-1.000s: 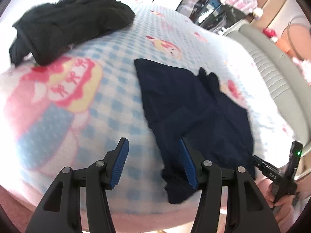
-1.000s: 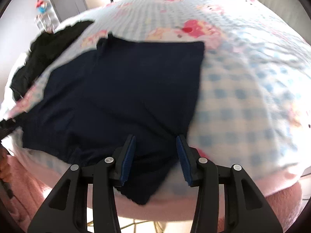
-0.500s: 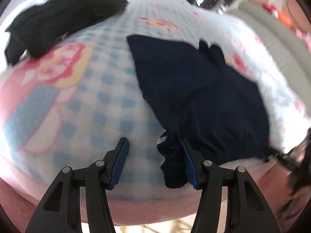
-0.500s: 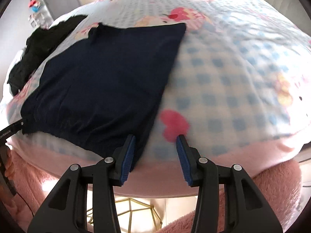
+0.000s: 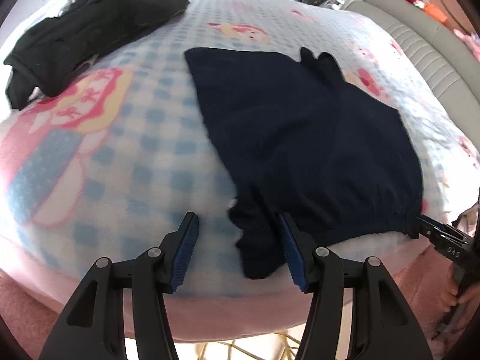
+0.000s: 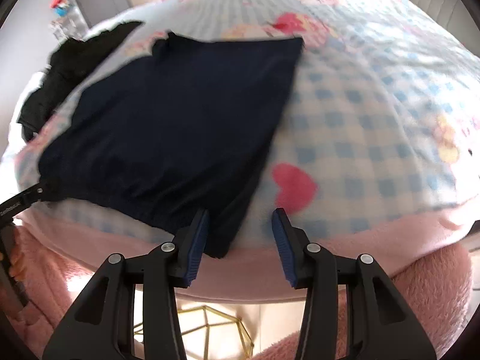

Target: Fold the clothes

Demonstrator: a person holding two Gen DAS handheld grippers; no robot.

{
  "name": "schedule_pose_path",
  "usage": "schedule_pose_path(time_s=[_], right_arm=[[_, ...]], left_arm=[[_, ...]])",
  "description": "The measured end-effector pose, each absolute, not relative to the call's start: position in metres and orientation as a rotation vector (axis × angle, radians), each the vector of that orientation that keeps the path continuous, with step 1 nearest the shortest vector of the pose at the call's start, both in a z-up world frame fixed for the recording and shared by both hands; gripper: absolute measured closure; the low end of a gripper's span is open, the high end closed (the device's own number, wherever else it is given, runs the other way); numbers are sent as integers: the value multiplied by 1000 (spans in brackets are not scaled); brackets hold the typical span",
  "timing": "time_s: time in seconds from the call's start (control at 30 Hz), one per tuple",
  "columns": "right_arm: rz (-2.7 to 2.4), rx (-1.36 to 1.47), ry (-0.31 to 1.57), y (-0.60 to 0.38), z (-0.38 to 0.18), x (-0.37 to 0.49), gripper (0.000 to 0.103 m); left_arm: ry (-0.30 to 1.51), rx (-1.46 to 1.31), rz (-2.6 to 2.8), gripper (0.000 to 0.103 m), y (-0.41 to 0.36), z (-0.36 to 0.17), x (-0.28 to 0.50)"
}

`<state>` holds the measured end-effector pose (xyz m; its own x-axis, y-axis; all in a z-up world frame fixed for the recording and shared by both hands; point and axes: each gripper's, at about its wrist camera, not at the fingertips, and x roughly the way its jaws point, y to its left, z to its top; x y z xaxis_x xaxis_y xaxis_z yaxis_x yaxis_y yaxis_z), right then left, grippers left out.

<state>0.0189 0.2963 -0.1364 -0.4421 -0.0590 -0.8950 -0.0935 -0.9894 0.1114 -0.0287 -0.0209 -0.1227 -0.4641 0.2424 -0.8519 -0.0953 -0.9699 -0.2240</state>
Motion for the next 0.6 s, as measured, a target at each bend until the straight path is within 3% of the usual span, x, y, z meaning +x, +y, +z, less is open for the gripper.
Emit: schedule_pose_path(time_s=[0.17,0.33,0.5,0.6], right_arm=[[2596,-1569,191,309,-127,26,58],[2739,-1443,175,297,-98,28,58],[2796,-1517,179,282,-88,16,58],[2853,-1541,189,264,-80,4,58]], left_arm=[[-323,-1402,2533,47,-30,-109,-22],[-252,-1396,2522,47,-17,-108,-25],[-533,-1409,2386,47,-49,-107,-67],[-488,-1428,2391,47,-55,-105,-96]])
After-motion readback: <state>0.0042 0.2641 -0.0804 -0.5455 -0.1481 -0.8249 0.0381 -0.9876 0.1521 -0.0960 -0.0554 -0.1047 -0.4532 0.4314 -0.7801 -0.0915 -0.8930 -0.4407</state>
